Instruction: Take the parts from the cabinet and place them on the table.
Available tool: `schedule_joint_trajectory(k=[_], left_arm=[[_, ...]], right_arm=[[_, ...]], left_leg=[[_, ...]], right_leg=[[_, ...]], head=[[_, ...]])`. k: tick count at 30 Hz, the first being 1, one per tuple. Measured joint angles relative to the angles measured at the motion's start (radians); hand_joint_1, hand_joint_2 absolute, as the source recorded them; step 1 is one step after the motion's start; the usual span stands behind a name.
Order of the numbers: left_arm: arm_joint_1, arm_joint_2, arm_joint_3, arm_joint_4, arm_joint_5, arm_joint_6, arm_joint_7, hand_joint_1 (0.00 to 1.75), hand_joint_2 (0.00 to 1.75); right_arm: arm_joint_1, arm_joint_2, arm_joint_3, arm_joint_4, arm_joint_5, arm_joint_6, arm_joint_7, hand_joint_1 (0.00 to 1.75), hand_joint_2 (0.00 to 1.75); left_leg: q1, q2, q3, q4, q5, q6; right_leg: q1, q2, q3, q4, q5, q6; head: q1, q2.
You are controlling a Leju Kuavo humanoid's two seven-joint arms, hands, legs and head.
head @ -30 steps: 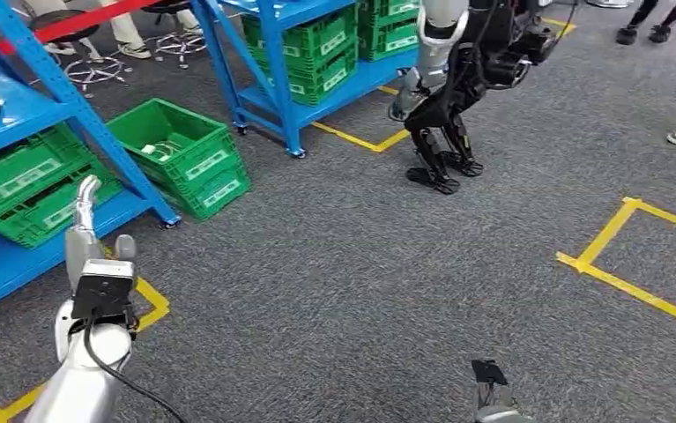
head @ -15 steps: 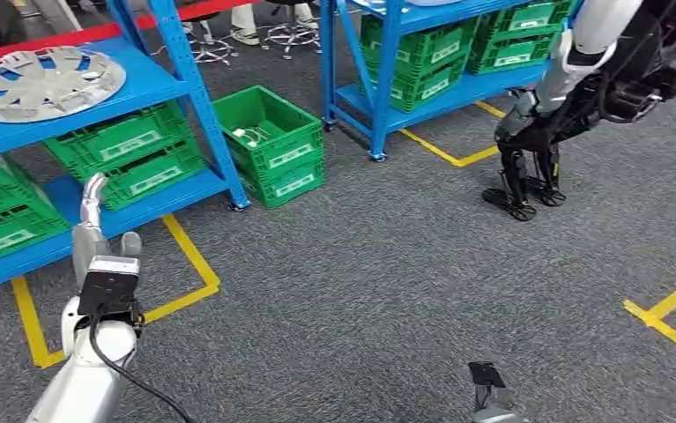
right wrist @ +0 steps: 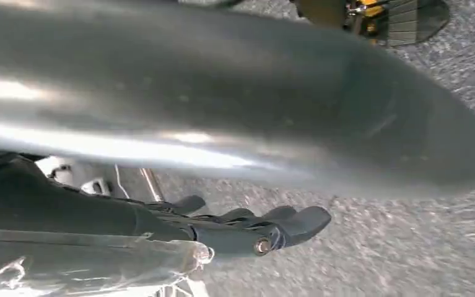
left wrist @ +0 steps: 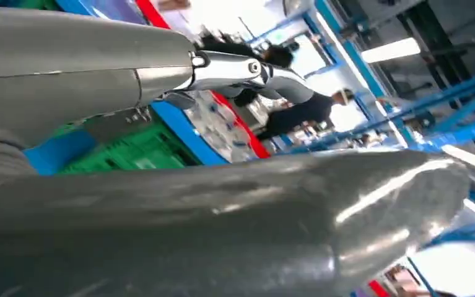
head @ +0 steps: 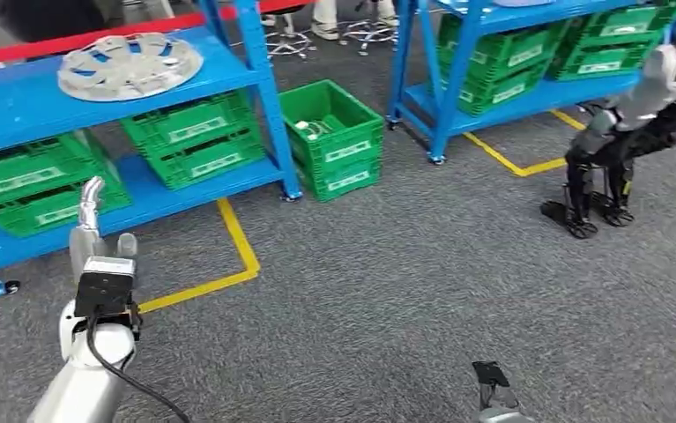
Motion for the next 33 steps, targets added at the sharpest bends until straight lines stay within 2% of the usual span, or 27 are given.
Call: schedule_joint_trajectory(k=[1, 2, 5, 6, 7, 8, 10, 11, 12, 14, 15, 16, 17, 19, 20, 21, 22, 23, 24, 25, 27, 28, 29, 30, 31, 32, 33], left_arm=[[-0.005, -0.002, 0.0, 0.0, 0.003, 0.0, -0.001, 0.0, 0.0], [-0.007, -0.007, 0.0, 0.0, 0.004, 0.0, -0.005, 0.0, 0.0], [-0.002, -0.007, 0.001, 0.0, 0.005, 0.002, -0.011, 0.0, 0.0], [0.002, -0.01, 0.002, -0.002, 0.005, 0.002, -0.012, 0.0, 0.0], [-0.003, -0.01, 0.004, -0.003, 0.005, 0.002, -0.013, 0.0, 0.0], [-0.004, -0.013, 0.004, -0.003, 0.005, 0.002, -0.014, 0.0, 0.0], [0.001, -0.015, 0.005, -0.003, 0.005, 0.002, -0.014, 0.0, 0.0], [0.004, -0.015, 0.005, -0.003, 0.005, 0.002, -0.014, 0.0, 0.0], [0.005, -0.015, 0.006, -0.003, 0.005, 0.002, -0.014, 0.0, 0.0], [0.007, -0.015, 0.007, -0.003, 0.005, 0.002, -0.014, 0.0, 0.0], [0.007, -0.016, 0.008, -0.003, 0.005, 0.002, -0.014, 0.0, 0.0], [0.006, -0.015, 0.008, -0.003, 0.005, 0.002, -0.015, 0.0, 0.0], [0.008, -0.016, 0.008, -0.003, 0.005, 0.002, -0.015, 0.0, 0.0], [0.009, -0.016, 0.01, -0.005, 0.005, 0.002, -0.015, 0.0, 0.0], [0.008, -0.016, 0.01, -0.005, 0.004, 0.002, -0.016, 0.0, 0.0], [0.007, -0.016, 0.01, -0.006, 0.004, 0.002, -0.016, 0.0, 0.0], [0.005, -0.016, 0.01, -0.008, 0.005, 0.004, -0.017, 0.0, 0.0], [0.004, -0.016, 0.01, -0.008, 0.005, 0.004, -0.018, 0.0, 0.0], [0.009, -0.015, 0.01, -0.007, 0.005, 0.004, -0.018, 0.0, 0.0], [0.014, -0.015, 0.01, -0.007, 0.005, 0.004, -0.018, 0.0, 0.0], [0.017, -0.014, 0.01, -0.007, 0.005, 0.004, -0.018, 0.0, 0.0], [0.017, -0.013, 0.011, -0.007, 0.005, 0.004, -0.018, 0.0, 0.0], [0.018, -0.011, 0.012, -0.007, 0.005, 0.004, -0.018, 0.0, 0.0], [0.019, -0.009, 0.012, -0.007, 0.005, 0.004, -0.018, 0.0, 0.0], [0.022, -0.007, 0.012, -0.007, 0.005, 0.004, -0.018, 0.0, 0.0], [0.023, -0.007, 0.012, -0.006, 0.005, 0.004, -0.018, 0.0, 0.0], [0.024, -0.012, 0.013, -0.008, 0.006, 0.003, -0.018, 0.0, 0.0]], right_arm=[[0.0, 0.0, 0.001, 0.0, 0.005, 0.002, 0.002, 0.0, 0.0], [-0.002, -0.001, 0.001, 0.0, 0.007, 0.005, 0.004, 0.0, 0.0], [-0.005, 0.0, 0.001, -0.001, 0.01, 0.01, 0.007, 0.0, 0.0], [-0.007, 0.0, 0.002, -0.002, 0.01, 0.011, 0.007, 0.0, 0.0], [-0.011, 0.0, 0.002, -0.002, 0.011, 0.011, 0.007, 0.0, 0.0], [-0.012, 0.0, 0.002, -0.002, 0.012, 0.012, 0.007, 0.0, 0.0], [-0.007, 0.0, 0.002, -0.002, 0.012, 0.014, 0.008, 0.0, 0.0], [-0.005, 0.0, 0.002, -0.002, 0.011, 0.014, 0.008, 0.0, 0.0], [-0.001, 0.0, 0.002, -0.002, 0.012, 0.014, 0.009, 0.0, 0.0], [0.0, -0.002, 0.002, -0.002, 0.014, 0.014, 0.009, 0.0, 0.0], [0.001, -0.003, 0.002, -0.002, 0.015, 0.015, 0.009, 0.0, 0.0], [0.004, -0.003, 0.002, -0.002, 0.015, 0.017, 0.008, 0.0, 0.0], [0.004, -0.003, 0.002, -0.002, 0.018, 0.019, 0.008, 0.0, 0.0], [0.003, -0.003, 0.002, -0.002, 0.016, 0.019, 0.01, 0.0, 0.0], [0.001, -0.003, 0.002, -0.002, 0.018, 0.019, 0.009, 0.0, 0.0], [0.0, 0.0, 0.002, -0.003, 0.018, 0.019, 0.008, 0.0, 0.0], [0.001, -0.004, 0.002, -0.001, 0.018, 0.019, 0.007, 0.0, 0.0], [0.005, -0.006, 0.002, -0.001, 0.019, 0.019, 0.006, 0.0, 0.0], [0.01, -0.006, 0.003, -0.001, 0.018, 0.02, 0.006, 0.0, 0.0], [0.016, -0.006, 0.003, -0.001, 0.018, 0.022, 0.006, 0.0, 0.0], [0.023, -0.006, 0.003, -0.001, 0.017, 0.022, 0.006, 0.0, 0.0], [0.023, -0.006, 0.003, -0.001, 0.017, 0.022, 0.006, 0.0, 0.0], [0.021, -0.005, 0.003, -0.001, 0.017, 0.022, 0.006, 0.0, 0.0], [0.021, -0.005, 0.003, -0.001, 0.017, 0.022, 0.006, 0.0, 0.0], [0.026, -0.005, 0.003, -0.001, 0.017, 0.023, 0.006, 0.0, 0.0], [0.026, -0.005, 0.003, -0.001, 0.017, 0.023, 0.006, 0.0, 0.0], [0.022, -0.005, 0.003, -0.001, 0.016, 0.023, 0.006, 0.0, 0.0]], left_leg=[[-0.009, 0.043, 0.028, -0.053, -0.015, 0.004], [-0.008, 0.022, 0.025, -0.053, -0.016, 0.019], [-0.002, -0.023, 0.033, -0.06, -0.022, 0.042], [0.001, -0.033, 0.044, -0.062, -0.022, 0.045], [0.003, -0.041, 0.051, -0.061, -0.026, 0.051], [0.003, -0.054, 0.055, -0.061, -0.028, 0.054], [0.003, -0.085, 0.059, -0.06, -0.036, 0.059], [0.002, -0.101, 0.064, -0.06, -0.04, 0.059], [0.002, -0.121, 0.072, -0.06, -0.048, 0.057], [0.005, -0.152, 0.098, -0.06, -0.067, 0.051], [0.007, -0.164, 0.113, -0.06, -0.079, 0.047], [0.005, -0.176, 0.117, -0.057, -0.091, 0.04], [0.008, -0.19, 0.116, -0.059, -0.095, 0.036], [0.014, -0.205, 0.118, -0.065, -0.093, 0.02], [0.013, -0.203, 0.12, -0.065, -0.092, 0.019], [0.011, -0.181, 0.11, -0.04, -0.084, 0.015], [0.002, -0.123, 0.072, 0.026, -0.06, 0.005], [0.001, -0.086, 0.017, 0.112, -0.057, -0.001], [0.001, -0.072, -0.03, 0.174, -0.085, -0.002], [0.001, -0.067, -0.072, 0.218, -0.137, -0.001], [0.0, -0.066, -0.12, 0.223, -0.218, 0.008], [-0.002, -0.066, -0.126, 0.191, -0.223, 0.013], [-0.007, -0.061, -0.123, 0.137, -0.192, 0.023], [-0.015, -0.039, -0.12, 0.072, -0.108, 0.036], [-0.029, 0.021, -0.115, -0.004, 0.054, 0.052], [-0.033, 0.049, -0.11, -0.095, 0.128, 0.05], [-0.032, 0.043, -0.104, -0.074, 0.126, 0.048]], right_leg=[[0.009, -0.012, 0.001, 0.003, -0.008, 0.008], [0.011, -0.019, 0.005, -0.002, -0.012, 0.015], [0.004, -0.042, 0.027, 0.009, -0.007, 0.035], [0.0, -0.024, 0.02, 0.02, -0.017, 0.041], [-0.005, 0.027, 0.0, 0.067, -0.041, 0.044], [-0.006, 0.056, -0.039, 0.138, -0.07, 0.047], [-0.005, 0.076, -0.139, 0.287, -0.119, 0.051], [-0.005, 0.078, -0.168, 0.311, -0.12, 0.05], [-0.004, 0.078, -0.176, 0.293, -0.101, 0.049], [-0.006, 0.089, -0.139, 0.157, -0.022, 0.047], [-0.01, 0.116, -0.113, 0.071, 0.045, 0.05], [-0.019, 0.173, -0.107, 0.001, 0.11, 0.054], [-0.017, 0.168, -0.097, -0.006, 0.06, 0.04], [-0.009, 0.147, -0.083, -0.014, 0.059, 0.022], [-0.008, 0.132, -0.075, -0.014, 0.056, 0.015], [-0.013, 0.125, -0.059, -0.016, 0.052, 0.011], [-0.013, 0.115, -0.044, -0.019, 0.041, 0.006], [-0.01, 0.101, -0.025, -0.024, 0.027, 0.004], [-0.008, 0.088, -0.006, -0.028, 0.013, 0.001], [-0.007, 0.075, 0.015, -0.033, -0.003, -0.001], [-0.007, 0.053, 0.064, -0.042, -0.034, -0.002], [-0.006, 0.042, 0.093, -0.047, -0.052, 0.0], [-0.005, 0.03, 0.125, -0.052, -0.072, 0.001], [-0.004, 0.017, 0.154, -0.057, -0.092, 0.005], [0.0, 0.006, 0.17, -0.068, -0.111, 0.008], [0.014, -0.003, 0.192, -0.068, -0.138, 0.01], [0.02, -0.02, 0.221, -0.089, -0.163, 0.01]], head=[[-0.003, 0.0], [0.0, 0.0], [0.007, 0.0], [0.008, 0.0], [0.007, 0.0], [0.011, 0.0], [0.018, 0.0], [0.018, 0.0], [0.019, 0.0], [0.019, 0.0], [0.021, 0.0], [0.027, 0.0], [0.028, 0.0], [0.027, 0.0], [0.024, 0.0], [0.027, 0.0], [0.02, 0.0], [0.015, 0.0], [0.018, 0.0], [0.016, 0.0], [0.016, 0.0], [0.015, 0.0], [0.015, 0.0], [0.015, 0.0], [0.016, 0.0], [0.008, 0.0], [0.016, 0.0]])
